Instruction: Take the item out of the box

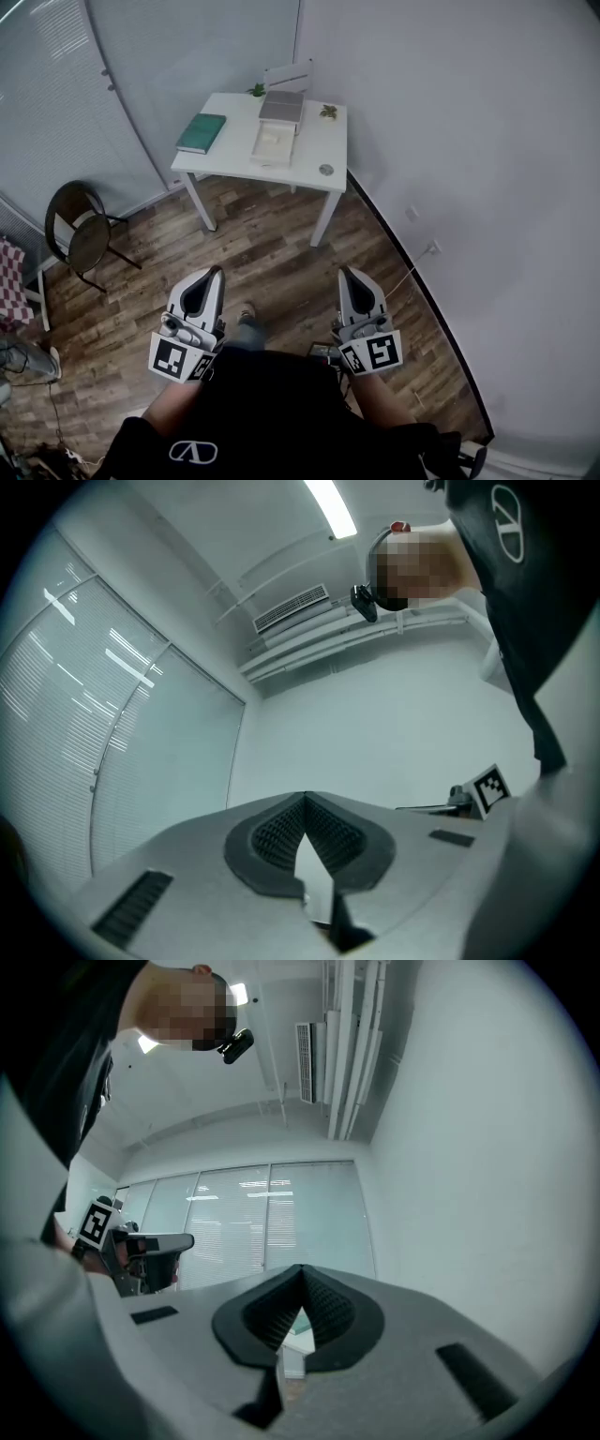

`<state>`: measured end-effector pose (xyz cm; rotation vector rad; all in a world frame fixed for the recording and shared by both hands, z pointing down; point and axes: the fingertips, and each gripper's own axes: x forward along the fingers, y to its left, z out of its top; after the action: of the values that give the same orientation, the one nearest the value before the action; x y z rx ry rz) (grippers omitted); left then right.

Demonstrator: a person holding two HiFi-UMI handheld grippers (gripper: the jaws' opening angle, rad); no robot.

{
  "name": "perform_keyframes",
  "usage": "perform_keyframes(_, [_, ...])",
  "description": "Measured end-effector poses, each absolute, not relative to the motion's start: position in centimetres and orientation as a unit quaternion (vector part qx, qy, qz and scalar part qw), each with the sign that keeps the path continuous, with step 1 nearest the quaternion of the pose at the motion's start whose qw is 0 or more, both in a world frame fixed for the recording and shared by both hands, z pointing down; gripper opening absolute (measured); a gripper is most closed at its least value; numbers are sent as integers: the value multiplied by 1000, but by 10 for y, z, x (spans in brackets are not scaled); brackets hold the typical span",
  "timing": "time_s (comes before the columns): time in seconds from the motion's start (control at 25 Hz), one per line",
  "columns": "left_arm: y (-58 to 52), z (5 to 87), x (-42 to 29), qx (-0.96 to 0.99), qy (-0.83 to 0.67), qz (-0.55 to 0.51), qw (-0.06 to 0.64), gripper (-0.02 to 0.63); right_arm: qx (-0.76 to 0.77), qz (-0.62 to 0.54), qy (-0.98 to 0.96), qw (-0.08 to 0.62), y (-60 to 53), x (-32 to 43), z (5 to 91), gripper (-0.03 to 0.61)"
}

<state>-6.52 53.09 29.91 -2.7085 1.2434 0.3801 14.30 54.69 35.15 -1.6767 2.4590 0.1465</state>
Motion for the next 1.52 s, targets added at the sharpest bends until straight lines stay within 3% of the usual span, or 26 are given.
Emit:
perform_keyframes(0.36, [407, 319, -50, -909, 387, 142, 58, 5, -571, 51, 816, 70, 443, 149, 373, 5])
perform_keyframes(1.0, [4, 294, -55, -930, 333, 147, 44, 5, -591, 68, 804, 18, 61, 127, 344, 5])
perform_keyframes(1.52, [-96, 311, -33, -919, 367, 139, 32, 5, -524, 58, 849, -1, -77, 115, 369, 5])
